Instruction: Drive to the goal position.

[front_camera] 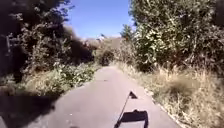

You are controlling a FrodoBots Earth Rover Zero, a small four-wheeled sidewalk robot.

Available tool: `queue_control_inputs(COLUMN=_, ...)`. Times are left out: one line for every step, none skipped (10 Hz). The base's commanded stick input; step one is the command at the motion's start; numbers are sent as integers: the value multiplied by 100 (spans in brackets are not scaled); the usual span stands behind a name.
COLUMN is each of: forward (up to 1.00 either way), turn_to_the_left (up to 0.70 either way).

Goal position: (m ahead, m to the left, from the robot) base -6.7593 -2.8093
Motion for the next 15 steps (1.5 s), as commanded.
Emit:
queue_control_inputs(forward=100, turn_to_the_left=0)
queue_control_inputs(forward=100, turn_to_the_left=0)
queue_control_inputs(forward=100, turn_to_the_left=0)
queue_control_inputs(forward=100, turn_to_the_left=0)
queue_control_inputs(forward=100, turn_to_the_left=1)
queue_control_inputs(forward=100, turn_to_the_left=3)
queue_control_inputs(forward=100, turn_to_the_left=4)
queue_control_inputs(forward=100, turn_to_the_left=3)
queue_control_inputs(forward=100, turn_to_the_left=0)
queue_control_inputs(forward=100, turn_to_the_left=12)
queue_control_inputs(forward=100, turn_to_the_left=23)
queue_control_inputs(forward=100, turn_to_the_left=35)
queue_control_inputs(forward=100, turn_to_the_left=0)
queue_control_inputs(forward=100, turn_to_the_left=0)
queue_control_inputs(forward=100, turn_to_the_left=0)
